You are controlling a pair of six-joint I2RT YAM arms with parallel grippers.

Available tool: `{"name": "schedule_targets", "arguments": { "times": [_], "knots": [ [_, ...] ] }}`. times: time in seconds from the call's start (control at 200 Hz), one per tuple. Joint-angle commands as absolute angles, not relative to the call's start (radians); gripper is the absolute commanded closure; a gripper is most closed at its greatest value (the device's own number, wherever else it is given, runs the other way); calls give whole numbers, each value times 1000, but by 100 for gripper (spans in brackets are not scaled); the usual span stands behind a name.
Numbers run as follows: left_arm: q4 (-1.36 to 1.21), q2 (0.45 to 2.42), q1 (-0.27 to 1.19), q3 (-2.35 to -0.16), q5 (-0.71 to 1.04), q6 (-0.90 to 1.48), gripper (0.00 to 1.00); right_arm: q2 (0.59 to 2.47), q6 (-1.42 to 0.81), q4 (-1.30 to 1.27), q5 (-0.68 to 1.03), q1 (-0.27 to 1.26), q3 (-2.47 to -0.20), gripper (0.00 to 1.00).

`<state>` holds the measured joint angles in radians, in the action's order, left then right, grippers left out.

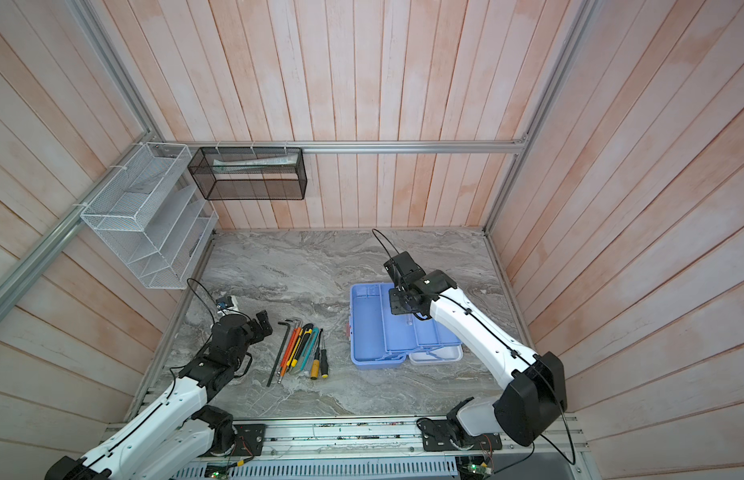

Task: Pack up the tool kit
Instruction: 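Carry the screwdriver into the blue tray compartment and release it, then move the right gripper back and grasp the yellow-black handled screwdriver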

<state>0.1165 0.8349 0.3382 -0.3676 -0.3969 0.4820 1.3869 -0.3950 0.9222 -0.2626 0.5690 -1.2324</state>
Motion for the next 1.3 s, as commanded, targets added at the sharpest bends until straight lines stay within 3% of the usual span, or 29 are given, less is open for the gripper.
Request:
{"name": "schedule_targets", "arguments": {
  "times": [0.0,0.555,0.69,0.9,1.05,1.295],
  "knots": [
    [115,836,332,-396,-390,476,0,1367,-356,962,-328,531,-1206,100],
    [115,858,331,-405,-387,477,0,1352,-340,832,-227,476,-1096,100],
    [114,854,330,-404,-385,476,0,1382,-339,879,-253,475,-1138,75],
    [114,855,330,-403,-383,475,0,1432,-353,997,-300,487,-1274,69],
    [115,849,330,-400,-385,475,0,1471,-409,1002,-329,598,-1383,69],
    [118,834,328,-396,-388,479,0,1612,-503,639,-68,885,-1346,67]
  ]
}}
